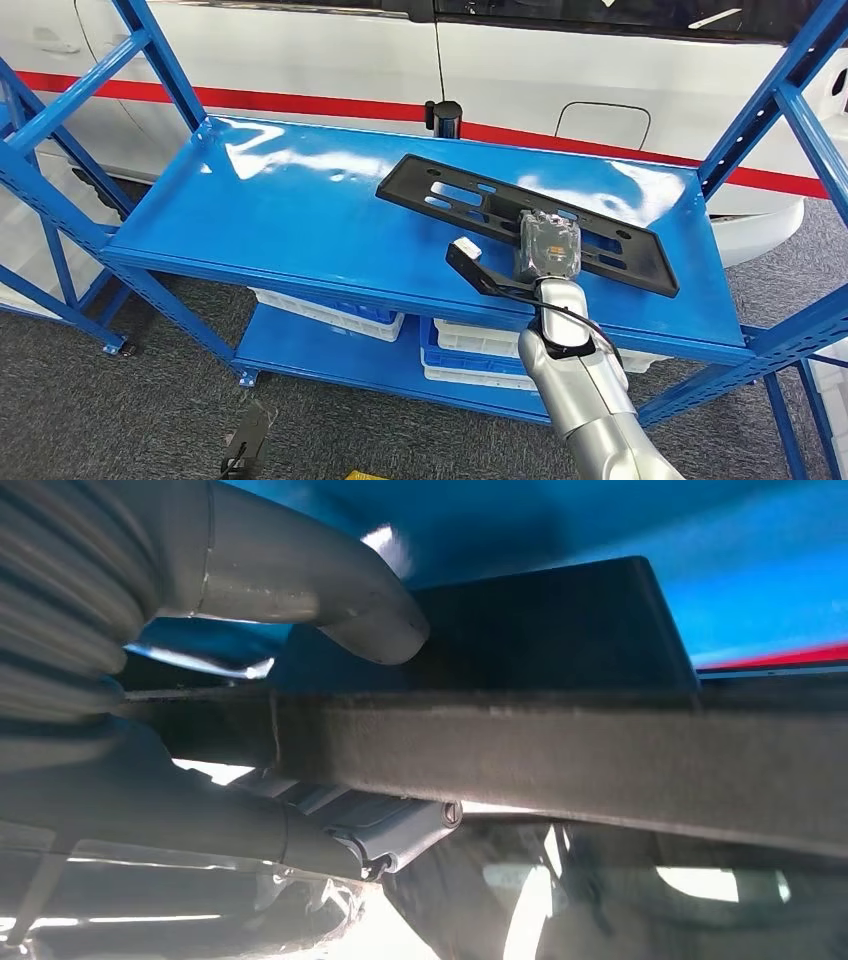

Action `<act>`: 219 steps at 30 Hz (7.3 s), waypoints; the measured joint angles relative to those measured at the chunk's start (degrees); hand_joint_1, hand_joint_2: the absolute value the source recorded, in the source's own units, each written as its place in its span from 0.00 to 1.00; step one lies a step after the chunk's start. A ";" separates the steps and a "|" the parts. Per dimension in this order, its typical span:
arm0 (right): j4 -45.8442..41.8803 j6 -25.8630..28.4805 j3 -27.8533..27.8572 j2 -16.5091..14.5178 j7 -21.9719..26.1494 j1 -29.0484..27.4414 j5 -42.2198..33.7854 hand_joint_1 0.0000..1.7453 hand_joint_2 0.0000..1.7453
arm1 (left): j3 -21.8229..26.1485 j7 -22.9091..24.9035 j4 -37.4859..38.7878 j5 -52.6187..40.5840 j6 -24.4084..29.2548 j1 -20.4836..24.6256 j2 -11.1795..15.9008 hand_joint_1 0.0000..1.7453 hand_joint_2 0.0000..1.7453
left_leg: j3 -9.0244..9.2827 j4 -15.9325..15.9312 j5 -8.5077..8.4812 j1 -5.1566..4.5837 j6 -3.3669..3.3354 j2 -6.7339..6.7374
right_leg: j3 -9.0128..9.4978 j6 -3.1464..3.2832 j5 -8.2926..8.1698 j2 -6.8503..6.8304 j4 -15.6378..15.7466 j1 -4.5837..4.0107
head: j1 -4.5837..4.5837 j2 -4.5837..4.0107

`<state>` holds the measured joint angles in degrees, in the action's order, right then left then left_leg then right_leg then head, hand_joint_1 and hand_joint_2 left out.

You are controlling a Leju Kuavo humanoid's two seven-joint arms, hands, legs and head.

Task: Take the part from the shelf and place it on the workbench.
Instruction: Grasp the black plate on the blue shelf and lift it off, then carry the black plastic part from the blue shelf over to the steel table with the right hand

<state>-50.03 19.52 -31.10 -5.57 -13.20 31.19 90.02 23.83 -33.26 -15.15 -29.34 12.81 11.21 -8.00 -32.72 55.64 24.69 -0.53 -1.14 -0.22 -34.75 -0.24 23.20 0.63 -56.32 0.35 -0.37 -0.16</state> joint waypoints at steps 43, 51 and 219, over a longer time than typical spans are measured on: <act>-59.32 -4.36 9.74 5.97 28.23 -13.02 -58.26 1.00 1.00 | 2.14 0.67 -0.34 3.14 -6.18 2.61 -3.10 0.00 0.00 | -0.31 0.23 0.06 -0.23 -0.52 0.00 | -0.05 -0.53 -0.33 0.04 0.30 0.51 | -0.05 0.00; -58.61 -11.13 9.82 5.35 28.76 -9.43 -71.84 1.00 1.00 | 2.26 4.07 -0.34 3.38 -4.39 3.01 -3.70 0.00 0.00 | 0.55 -2.99 -2.75 1.01 -1.84 0.37 | -6.13 -1.51 7.06 -0.22 -15.17 1.41 | -0.03 -0.01; -38.44 -8.20 13.53 4.66 32.47 -6.02 -83.93 1.00 1.00 | -1.12 -1.44 -0.70 12.34 -10.21 3.67 -1.23 0.00 0.00 | -10.64 18.39 6.62 1.34 1.86 0.04 | 2.20 0.38 2.54 -0.89 -0.94 1.07 | -0.53 0.01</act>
<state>-88.48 11.32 -17.57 -0.91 19.27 25.16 6.10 22.71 -34.70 -15.85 -17.00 2.60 14.88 -9.23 -43.36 74.03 31.31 0.81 0.71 -0.17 -32.55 0.14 25.75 -0.26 -57.26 1.42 -0.90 -0.15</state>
